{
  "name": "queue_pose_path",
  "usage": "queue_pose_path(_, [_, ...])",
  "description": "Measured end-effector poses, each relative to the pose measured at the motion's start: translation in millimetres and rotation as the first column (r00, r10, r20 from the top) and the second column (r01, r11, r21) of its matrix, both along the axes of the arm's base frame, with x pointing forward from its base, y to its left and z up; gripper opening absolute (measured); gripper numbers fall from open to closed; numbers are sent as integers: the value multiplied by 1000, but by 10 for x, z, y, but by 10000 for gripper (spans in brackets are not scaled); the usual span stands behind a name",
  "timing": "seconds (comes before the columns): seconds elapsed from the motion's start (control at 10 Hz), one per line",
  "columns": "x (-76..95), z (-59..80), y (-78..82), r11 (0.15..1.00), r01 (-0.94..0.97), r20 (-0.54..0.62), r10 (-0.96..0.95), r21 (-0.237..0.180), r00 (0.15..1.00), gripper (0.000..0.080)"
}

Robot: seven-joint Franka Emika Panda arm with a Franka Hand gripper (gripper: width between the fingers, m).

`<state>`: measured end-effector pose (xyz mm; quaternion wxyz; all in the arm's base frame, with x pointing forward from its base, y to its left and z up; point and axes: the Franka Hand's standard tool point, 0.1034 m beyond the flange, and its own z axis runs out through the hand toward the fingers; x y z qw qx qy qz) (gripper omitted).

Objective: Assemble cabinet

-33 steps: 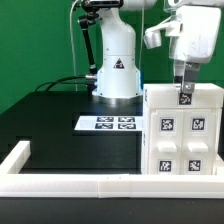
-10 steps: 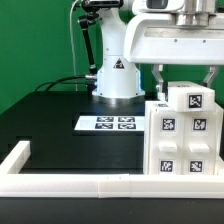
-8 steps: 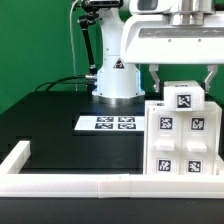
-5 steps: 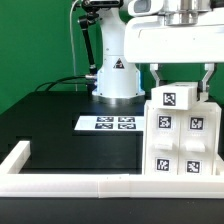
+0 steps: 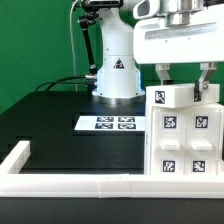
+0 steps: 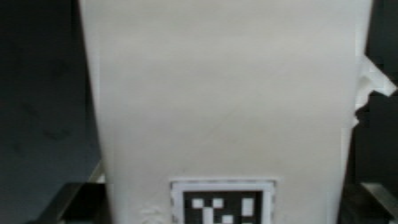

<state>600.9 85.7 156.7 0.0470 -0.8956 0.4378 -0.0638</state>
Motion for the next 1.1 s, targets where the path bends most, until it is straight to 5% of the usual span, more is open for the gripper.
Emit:
queue_pose_path(0.4, [-7,-2,1,937,340,-23,-339,86,940,553])
queue_pose_path(0.7, [-7,-1,16,790,599,-73,-594,133,801,553])
queue_pose_path(1.1, [-16,-8,-7,643,749,-129,-739,156,661,553])
